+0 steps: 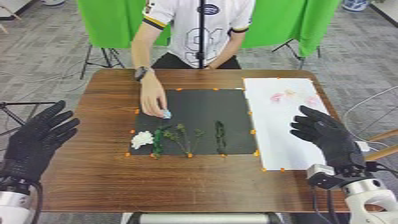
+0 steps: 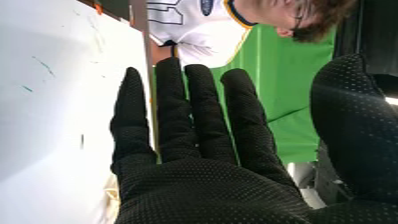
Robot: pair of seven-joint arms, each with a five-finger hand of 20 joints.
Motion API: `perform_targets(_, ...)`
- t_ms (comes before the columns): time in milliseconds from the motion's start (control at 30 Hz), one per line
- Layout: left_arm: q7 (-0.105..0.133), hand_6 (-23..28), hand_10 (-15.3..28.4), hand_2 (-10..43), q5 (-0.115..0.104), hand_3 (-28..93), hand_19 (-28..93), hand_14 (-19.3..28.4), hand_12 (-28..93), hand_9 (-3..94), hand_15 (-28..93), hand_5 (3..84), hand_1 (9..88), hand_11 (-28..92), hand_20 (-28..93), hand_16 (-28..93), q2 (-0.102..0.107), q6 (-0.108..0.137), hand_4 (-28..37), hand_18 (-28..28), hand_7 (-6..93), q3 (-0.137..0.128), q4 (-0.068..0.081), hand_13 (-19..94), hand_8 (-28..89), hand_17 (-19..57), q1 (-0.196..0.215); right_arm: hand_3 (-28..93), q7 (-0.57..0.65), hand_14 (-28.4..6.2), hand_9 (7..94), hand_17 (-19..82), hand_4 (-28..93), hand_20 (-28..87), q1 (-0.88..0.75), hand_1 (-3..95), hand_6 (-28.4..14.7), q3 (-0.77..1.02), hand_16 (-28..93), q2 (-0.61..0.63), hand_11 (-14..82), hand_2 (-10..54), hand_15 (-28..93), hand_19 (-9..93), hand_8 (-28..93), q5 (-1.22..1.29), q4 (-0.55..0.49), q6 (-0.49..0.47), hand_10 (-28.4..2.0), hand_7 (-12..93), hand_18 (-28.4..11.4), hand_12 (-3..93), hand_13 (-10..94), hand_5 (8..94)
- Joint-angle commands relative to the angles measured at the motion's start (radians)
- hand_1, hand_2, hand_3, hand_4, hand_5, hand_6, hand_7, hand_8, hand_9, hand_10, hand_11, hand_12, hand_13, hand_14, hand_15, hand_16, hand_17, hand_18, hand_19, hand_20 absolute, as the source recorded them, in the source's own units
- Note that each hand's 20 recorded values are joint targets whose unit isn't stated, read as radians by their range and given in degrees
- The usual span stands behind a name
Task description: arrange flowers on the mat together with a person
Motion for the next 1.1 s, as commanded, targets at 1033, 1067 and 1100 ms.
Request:
perform_targets(1033, -0.004, 4.1, 12.6, -1.7, 0.003, 70, 44, 15.2, 20, 29.0, 27, 33.0, 24.1, 17, 12, 4, 0.0, 0.007, -26.3, 22.8, 14.9, -0.012, -0.002, 23, -8, -8.1, 0.024, 80, 0.001, -8.7, 48.9, 18, -28, 39, 0.219, 30.4, -1.4, -0.142, 22, 0.381, 23.8, -9.5, 44, 60, -16, -1.009, 0.246, 0.464, -10.7, 31, -18.1, 22.6, 45, 43.5)
perform_targets(1067, -0.001, 4.1, 12.6, -1.7, 0.004, 70, 44, 15.2, 20, 29.0, 27, 33.0, 24.1, 17, 12, 4, 0.0, 0.007, -26.3, 22.8, 14.9, -0.011, -0.001, 23, -8, -8.1, 0.024, 81, 0.018, -8.9, 47.1, 18, -28, 38, 0.231, 29.9, -1.5, -0.154, 21, 0.391, 21.6, -9.5, 42, 59, -16, -1.059, 0.265, 0.475, -10.1, 30, -17.9, 22.0, 43, 41.7)
perform_targets(1100, -0.001, 4.1, 12.6, -1.7, 0.004, 70, 44, 15.2, 20, 29.0, 27, 33.0, 24.1, 17, 12, 4, 0.001, 0.008, -26.3, 22.8, 14.9, -0.01, -0.001, 23, -8, -8.1, 0.024, 81, 0.033, -8.6, 45.3, 18, -28, 38, 0.242, 29.4, -1.6, -0.162, 21, 0.401, 19.6, -9.5, 40, 59, -16, -1.103, 0.282, 0.475, -9.3, 30, -17.9, 21.5, 42, 40.3)
